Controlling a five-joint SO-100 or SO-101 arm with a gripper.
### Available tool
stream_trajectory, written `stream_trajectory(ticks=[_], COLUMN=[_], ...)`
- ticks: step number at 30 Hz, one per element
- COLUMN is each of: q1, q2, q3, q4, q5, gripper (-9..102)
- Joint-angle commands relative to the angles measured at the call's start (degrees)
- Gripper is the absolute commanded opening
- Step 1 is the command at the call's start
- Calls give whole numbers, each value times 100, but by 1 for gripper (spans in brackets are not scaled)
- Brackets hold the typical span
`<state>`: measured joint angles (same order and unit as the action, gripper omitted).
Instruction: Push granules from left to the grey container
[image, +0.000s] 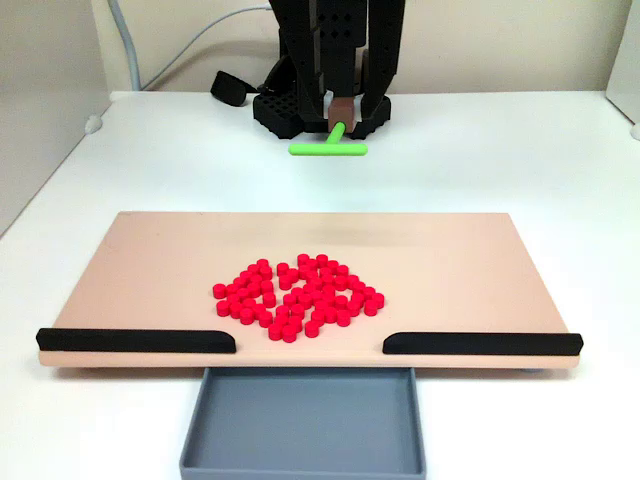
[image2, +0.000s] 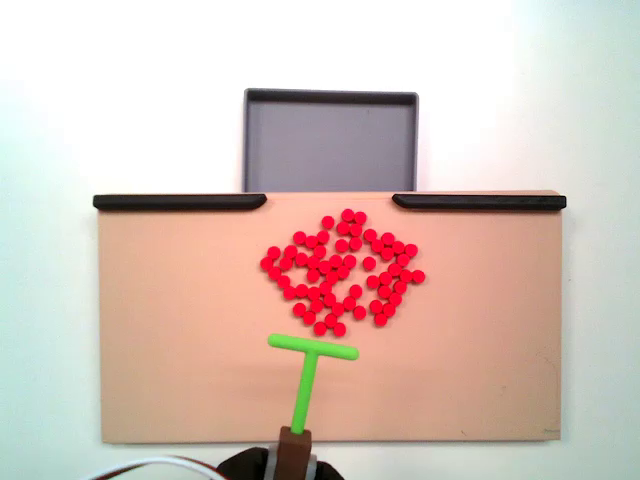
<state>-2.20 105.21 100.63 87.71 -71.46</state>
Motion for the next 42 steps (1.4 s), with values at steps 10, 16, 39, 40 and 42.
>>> stream_trajectory(ticks=[10, 16, 39, 40, 42], q1=[-229, -554, -1494, -1512, -1512], q2=[-510, -642, -2927, -2979, -3129], q3=[-211, -387, -2979, -3050, -3182], q4=[-9, -9, 88, 88, 88], q5=[2496, 3463, 6653, 6741, 6908], gripper=[0, 0, 0, 0, 0])
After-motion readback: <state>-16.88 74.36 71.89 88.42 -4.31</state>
